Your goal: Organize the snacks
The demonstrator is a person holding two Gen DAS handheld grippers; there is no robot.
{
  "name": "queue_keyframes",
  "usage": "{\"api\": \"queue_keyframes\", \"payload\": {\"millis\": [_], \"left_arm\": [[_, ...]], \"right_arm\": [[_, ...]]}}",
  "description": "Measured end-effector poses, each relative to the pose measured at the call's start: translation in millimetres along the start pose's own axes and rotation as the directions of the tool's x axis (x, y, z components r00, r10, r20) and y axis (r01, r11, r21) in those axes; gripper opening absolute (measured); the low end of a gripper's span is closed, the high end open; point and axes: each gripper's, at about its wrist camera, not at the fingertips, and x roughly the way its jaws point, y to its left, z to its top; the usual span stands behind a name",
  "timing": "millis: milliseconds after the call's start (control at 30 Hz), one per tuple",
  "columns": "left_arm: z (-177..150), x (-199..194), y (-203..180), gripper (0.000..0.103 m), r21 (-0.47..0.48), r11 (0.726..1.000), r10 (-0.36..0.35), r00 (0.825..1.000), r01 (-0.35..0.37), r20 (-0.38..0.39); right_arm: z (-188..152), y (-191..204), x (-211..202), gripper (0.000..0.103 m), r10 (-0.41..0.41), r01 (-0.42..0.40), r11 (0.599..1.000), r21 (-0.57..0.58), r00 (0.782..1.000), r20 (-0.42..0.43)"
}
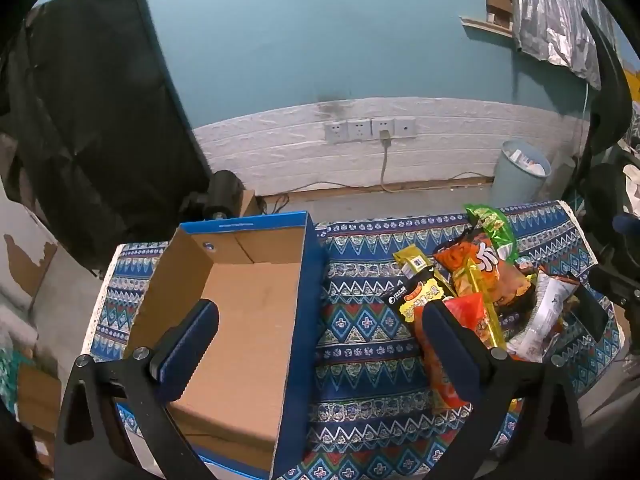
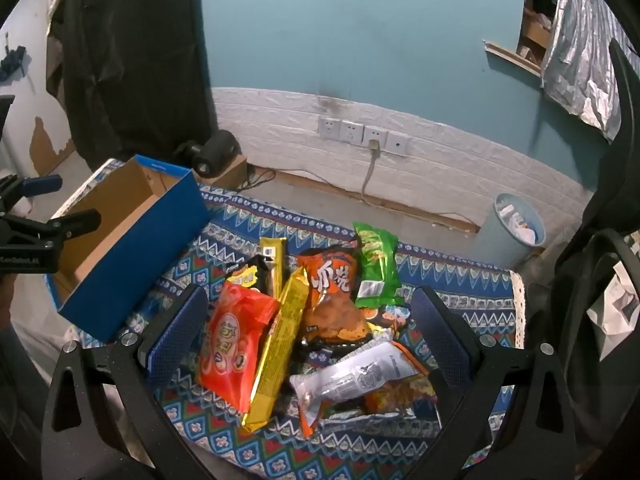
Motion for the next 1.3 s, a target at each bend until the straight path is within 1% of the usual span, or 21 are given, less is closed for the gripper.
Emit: {"api": "queue_keyframes", "payload": {"millis": [400, 1300], "left_arm": [[1.6, 1.4, 1.8, 0.103, -0.013, 1.0, -0.009, 1.0, 0.009, -0.011], [1.0, 2.3, 1.6, 0.103, -0.008, 1.0, -0.01, 1.0, 0.01, -0.016]], "right_arm": [[-2.3, 3.9, 3.8, 0.1, 0.003, -0.003, 1.0, -0.009, 1.0, -0.019], [-2.4, 10.1, 4.9, 0.1, 0.009, -0.009, 1.0, -0.022, 1.0, -0.024]]}}
